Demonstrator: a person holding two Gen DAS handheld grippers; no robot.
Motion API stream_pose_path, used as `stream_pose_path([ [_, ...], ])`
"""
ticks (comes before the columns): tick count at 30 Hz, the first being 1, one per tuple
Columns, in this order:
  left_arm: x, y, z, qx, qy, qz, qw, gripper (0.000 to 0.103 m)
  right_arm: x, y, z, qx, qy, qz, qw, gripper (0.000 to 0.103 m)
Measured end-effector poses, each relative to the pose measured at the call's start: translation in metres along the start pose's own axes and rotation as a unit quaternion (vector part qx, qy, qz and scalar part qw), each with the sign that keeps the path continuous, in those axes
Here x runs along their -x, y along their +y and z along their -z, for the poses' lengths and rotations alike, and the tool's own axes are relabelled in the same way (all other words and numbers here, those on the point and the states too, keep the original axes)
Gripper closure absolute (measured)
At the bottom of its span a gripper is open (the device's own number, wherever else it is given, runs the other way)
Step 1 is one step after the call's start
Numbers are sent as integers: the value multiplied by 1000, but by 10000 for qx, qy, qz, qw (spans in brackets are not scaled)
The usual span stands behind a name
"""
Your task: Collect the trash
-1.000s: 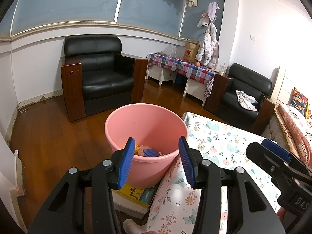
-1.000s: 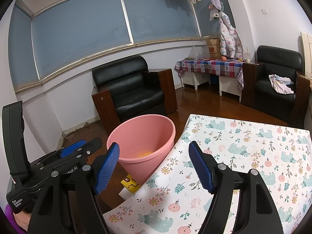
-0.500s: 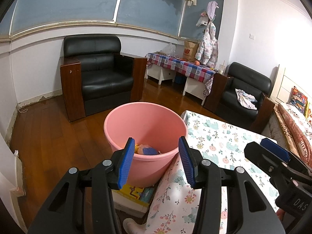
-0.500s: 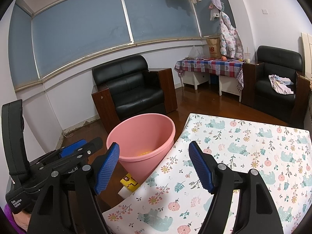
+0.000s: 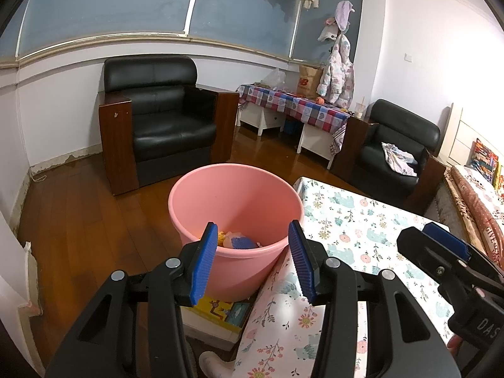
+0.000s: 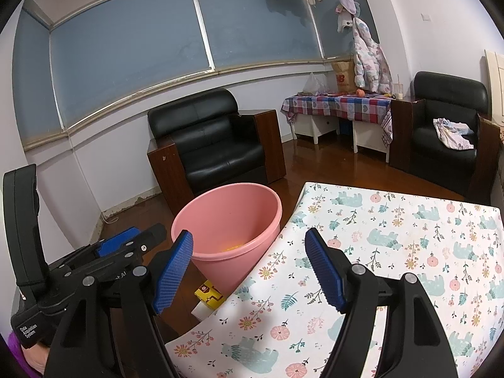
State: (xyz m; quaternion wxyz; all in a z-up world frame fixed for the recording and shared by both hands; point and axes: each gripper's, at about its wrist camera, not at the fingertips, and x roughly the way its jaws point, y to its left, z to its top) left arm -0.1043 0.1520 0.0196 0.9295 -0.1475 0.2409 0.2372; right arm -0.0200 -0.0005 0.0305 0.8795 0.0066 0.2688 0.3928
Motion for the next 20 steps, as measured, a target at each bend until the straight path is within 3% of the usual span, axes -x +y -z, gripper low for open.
stream_pose_path([
  [20,-10,7,-1,71,100,-135,9998,56,-2,-8,2,-85,81,-1,9999,31],
])
